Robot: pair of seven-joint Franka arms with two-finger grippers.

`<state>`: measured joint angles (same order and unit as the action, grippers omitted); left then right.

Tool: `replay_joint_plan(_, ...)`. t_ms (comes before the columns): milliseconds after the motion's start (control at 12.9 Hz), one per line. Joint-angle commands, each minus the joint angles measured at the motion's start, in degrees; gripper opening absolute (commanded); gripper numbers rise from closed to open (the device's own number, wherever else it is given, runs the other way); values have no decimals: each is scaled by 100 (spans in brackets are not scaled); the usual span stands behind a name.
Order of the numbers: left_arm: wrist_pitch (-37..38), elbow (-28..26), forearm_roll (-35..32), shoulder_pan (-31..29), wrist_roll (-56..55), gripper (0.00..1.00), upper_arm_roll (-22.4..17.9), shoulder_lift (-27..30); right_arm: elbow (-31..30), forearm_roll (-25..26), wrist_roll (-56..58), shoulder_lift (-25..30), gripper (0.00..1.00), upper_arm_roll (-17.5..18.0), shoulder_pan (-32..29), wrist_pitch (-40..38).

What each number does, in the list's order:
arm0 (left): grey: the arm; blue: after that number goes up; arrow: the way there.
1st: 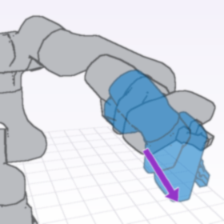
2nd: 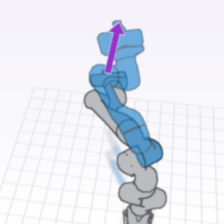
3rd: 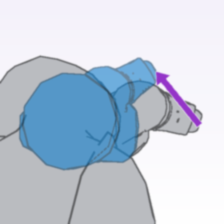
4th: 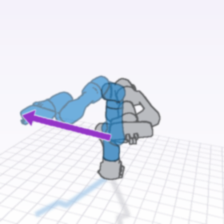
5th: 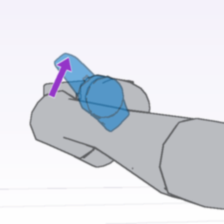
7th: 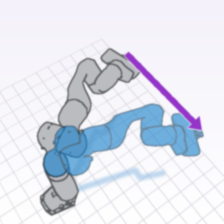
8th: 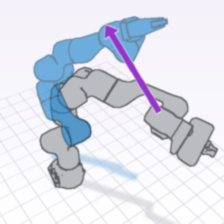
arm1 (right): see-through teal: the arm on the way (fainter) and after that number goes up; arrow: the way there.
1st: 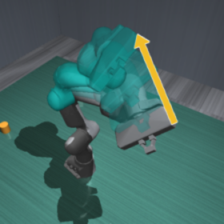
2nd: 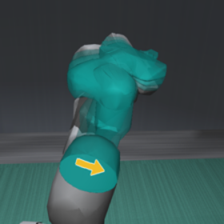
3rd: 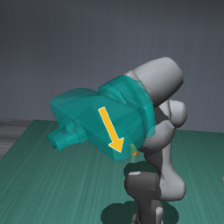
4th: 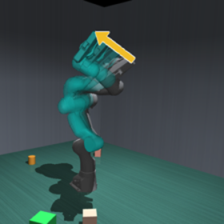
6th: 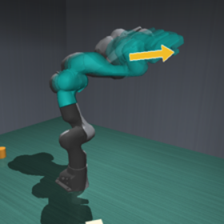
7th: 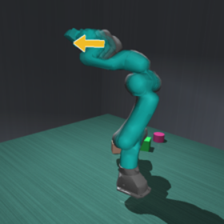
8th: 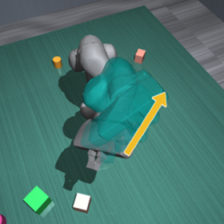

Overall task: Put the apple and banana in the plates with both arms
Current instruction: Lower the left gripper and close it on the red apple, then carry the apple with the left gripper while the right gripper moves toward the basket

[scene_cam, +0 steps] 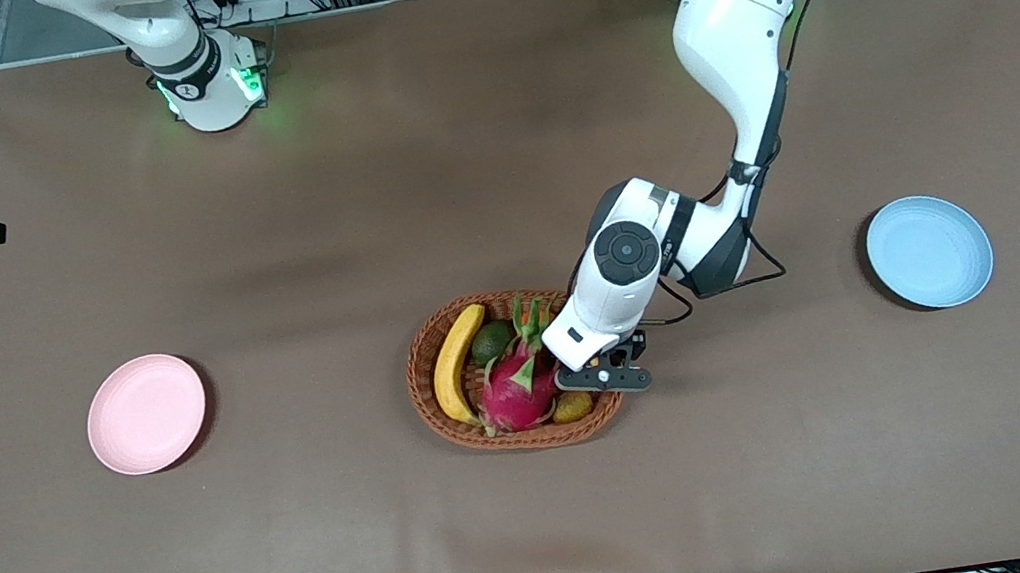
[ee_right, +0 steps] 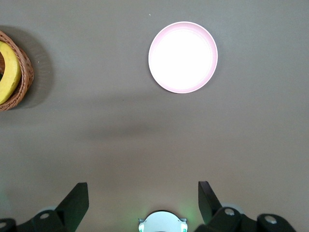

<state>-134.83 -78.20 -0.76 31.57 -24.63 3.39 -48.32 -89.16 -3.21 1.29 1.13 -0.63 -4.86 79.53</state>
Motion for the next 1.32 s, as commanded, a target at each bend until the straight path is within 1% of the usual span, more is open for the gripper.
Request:
replay_joint_plan(0,9,103,-83,-2,28,16,-32,24,48,-92,64,-25,100,45,-59,-25)
replay_joint_plan(78,44,112,-56,-11,28,14,-32,103,48,-92,64,-25,100,54,-50,-25)
replay_joint_plan(311,667,121,-30,-46,28,13,-32,489,48,-118,55,-42,100,62,-7,-25)
replay_joint_plan(388,703,112,-12,-72,2,13,-40,621,40,-153,55,-51,100,63,2,-25)
replay_joint_plan(621,1203,77,-30,-371,19,13,-32,1095,48,-206,-15,-104,100,63,107,-25)
replay_joint_plan(777,1677,42,-91,-607,124,12,-40,1385,48,-206,-41,-104,100,63,239,-8)
replay_joint_plan(932,1968,-177,-91,-1054,614,12,-23,1693,48,-206,-286,-139,100,71,362,18)
replay_joint_plan(1087,1969,-624,-91,-1529,914,12,3,2070,48,-206,-655,-200,100,71,590,115)
replay_joint_plan(1243,1899,-1212,-91,-1916,1484,12,12,2483,48,-206,-841,-314,100,71,854,273)
